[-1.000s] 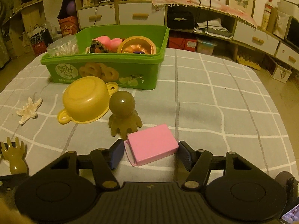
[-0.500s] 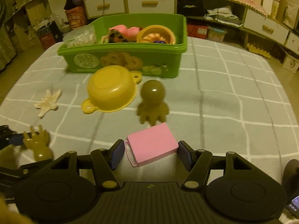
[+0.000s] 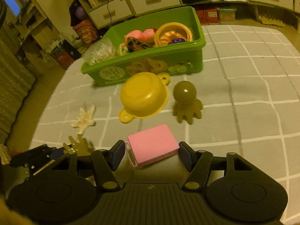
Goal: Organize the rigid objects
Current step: 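Carry the octopus in the left tool and pink box in the right tool to the bin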
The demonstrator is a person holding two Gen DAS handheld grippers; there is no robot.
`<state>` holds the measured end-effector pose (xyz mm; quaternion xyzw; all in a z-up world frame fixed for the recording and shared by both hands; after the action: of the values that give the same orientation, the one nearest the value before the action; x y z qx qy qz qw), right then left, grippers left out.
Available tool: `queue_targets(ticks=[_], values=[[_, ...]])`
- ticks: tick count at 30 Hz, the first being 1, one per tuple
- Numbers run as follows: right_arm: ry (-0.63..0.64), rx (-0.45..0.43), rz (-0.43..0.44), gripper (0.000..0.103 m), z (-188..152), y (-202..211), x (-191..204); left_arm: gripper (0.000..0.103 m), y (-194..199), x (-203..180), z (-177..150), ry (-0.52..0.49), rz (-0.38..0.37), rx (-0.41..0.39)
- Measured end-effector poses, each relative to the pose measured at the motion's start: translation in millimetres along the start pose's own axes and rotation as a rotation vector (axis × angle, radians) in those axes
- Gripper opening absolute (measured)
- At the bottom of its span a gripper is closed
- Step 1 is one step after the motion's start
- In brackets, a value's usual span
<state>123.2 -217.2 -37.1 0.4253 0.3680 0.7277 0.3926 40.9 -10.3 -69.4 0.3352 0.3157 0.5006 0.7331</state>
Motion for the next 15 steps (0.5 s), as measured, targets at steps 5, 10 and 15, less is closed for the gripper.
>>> queue_targets(ticks=[5,10,15], values=[[-0.006,-0.024,0.053,0.041,9.0,12.6,8.2,0.065,13.4,-0.1,17.2,0.010,-0.016,-0.025],[-0.021,-0.059,0.054,0.041,24.6,23.6,11.4,0.065,22.9,2.9,38.2,-0.004,0.008,-0.053],[-0.046,-0.103,0.050,0.041,45.9,33.3,10.6,0.065,22.0,4.3,69.4,-0.030,0.045,-0.067]])
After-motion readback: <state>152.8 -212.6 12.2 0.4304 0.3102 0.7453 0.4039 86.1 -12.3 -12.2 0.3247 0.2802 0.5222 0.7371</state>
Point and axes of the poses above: each gripper's, at about its wrist camera, not at the fingertips, and y roughly against the way its jaws point, x to its left, z to its top, the point moved 2 cm from there along -y, roughly the way its jaws point, and after that the axes turned 10 degrees about x, right-handed, at the moved point
